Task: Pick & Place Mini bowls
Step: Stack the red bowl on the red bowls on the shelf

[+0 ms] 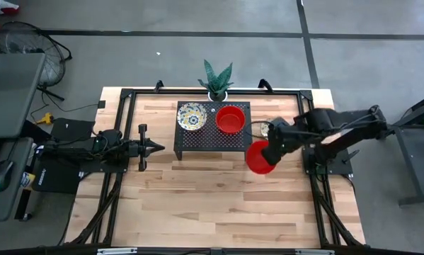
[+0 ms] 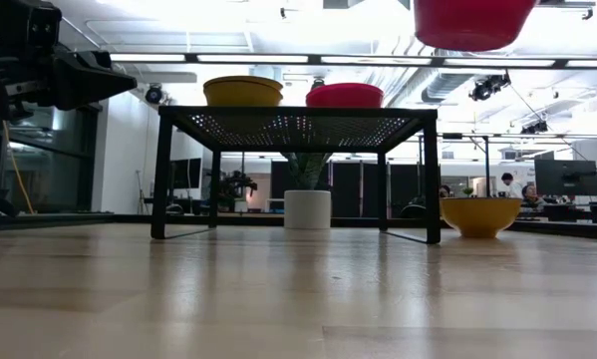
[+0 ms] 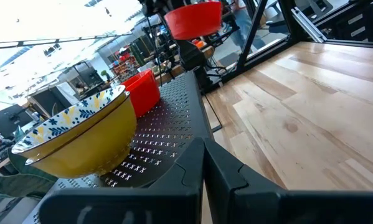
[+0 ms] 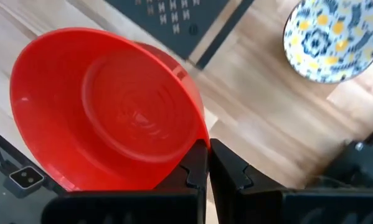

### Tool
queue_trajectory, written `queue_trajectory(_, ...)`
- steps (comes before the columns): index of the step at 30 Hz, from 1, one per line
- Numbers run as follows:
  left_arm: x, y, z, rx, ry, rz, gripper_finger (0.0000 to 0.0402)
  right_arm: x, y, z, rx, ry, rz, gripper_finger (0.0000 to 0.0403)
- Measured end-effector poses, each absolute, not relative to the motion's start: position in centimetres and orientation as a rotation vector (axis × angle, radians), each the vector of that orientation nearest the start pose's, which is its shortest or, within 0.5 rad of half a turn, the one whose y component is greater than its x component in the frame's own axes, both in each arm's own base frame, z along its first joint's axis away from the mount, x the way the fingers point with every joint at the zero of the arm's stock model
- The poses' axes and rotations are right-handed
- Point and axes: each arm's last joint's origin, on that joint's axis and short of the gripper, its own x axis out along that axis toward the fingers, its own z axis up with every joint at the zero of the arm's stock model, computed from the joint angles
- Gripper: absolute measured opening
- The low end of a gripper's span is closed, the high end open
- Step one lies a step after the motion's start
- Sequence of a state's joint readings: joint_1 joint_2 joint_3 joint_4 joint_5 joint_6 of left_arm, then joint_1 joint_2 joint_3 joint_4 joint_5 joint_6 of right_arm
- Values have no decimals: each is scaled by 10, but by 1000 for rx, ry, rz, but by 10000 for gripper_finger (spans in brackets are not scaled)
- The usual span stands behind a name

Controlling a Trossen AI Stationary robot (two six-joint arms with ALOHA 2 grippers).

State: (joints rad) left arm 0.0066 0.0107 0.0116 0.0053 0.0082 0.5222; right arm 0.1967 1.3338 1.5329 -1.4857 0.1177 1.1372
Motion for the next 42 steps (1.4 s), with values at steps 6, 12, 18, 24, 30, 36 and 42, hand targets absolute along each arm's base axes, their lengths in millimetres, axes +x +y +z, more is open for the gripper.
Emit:
queue_trajectory(6, 98, 0, 167, 522, -6, 0, 0, 212, 18, 385, 720, 1129, -582, 0)
queue_trajectory(12, 98, 0, 167, 522, -7, 0, 0, 214, -8, 391, 690, 1123, -505, 0)
queue_trajectory(18, 98, 0, 167, 522, -7, 1, 0, 219, -35, 393, 687, 1046, -491, 0)
queue_trajectory(24, 98, 0, 167, 522, -7, 0, 0, 224, -52, 397, 709, 938, -504, 0)
queue_trajectory(30, 98, 0, 167, 522, -7, 0, 0, 229, -64, 398, 791, 847, -578, 0)
queue_trajectory(36, 98, 0, 167, 522, -7, 0, 0, 241, -74, 396, 893, 760, -653, 0)
queue_trajectory(42, 98, 0, 167, 522, -6, 0, 0, 266, -81, 384, 984, 721, -676, 0)
